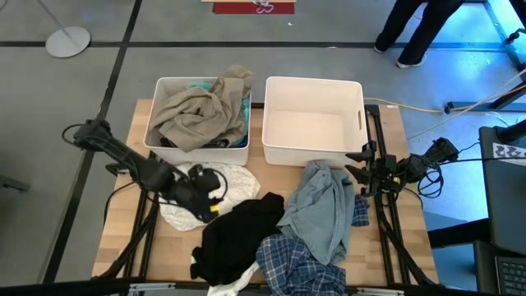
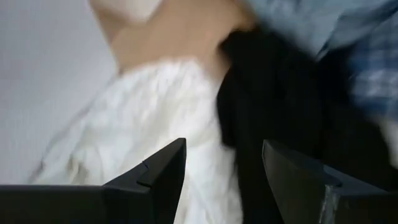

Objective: Sort clothes
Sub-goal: Put the black underwear into the left white bin

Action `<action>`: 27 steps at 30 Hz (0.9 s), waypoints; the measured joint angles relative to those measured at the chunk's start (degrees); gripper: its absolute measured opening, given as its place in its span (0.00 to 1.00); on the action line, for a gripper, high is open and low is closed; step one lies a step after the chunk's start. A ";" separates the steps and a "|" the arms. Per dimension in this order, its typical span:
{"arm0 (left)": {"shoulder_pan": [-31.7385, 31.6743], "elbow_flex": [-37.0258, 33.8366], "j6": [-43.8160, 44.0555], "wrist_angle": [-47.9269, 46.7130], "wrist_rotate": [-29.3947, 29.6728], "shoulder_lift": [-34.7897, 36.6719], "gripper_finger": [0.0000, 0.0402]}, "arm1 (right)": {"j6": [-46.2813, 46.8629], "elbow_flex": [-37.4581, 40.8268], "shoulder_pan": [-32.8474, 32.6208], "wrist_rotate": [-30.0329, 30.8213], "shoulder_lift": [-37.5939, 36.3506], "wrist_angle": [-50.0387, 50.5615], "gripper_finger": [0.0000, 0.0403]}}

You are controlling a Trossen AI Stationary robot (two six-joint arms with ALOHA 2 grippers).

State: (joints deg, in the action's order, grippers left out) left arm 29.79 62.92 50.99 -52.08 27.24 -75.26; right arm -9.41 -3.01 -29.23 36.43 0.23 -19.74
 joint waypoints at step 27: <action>11.14 -0.02 6.81 21.15 -10.16 -22.43 0.51 | 0.15 0.02 0.00 0.02 0.00 -0.16 0.45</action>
State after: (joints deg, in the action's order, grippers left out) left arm 40.93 62.89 57.80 -30.93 17.07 -97.68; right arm -9.26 -2.98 -29.23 36.45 0.23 -19.90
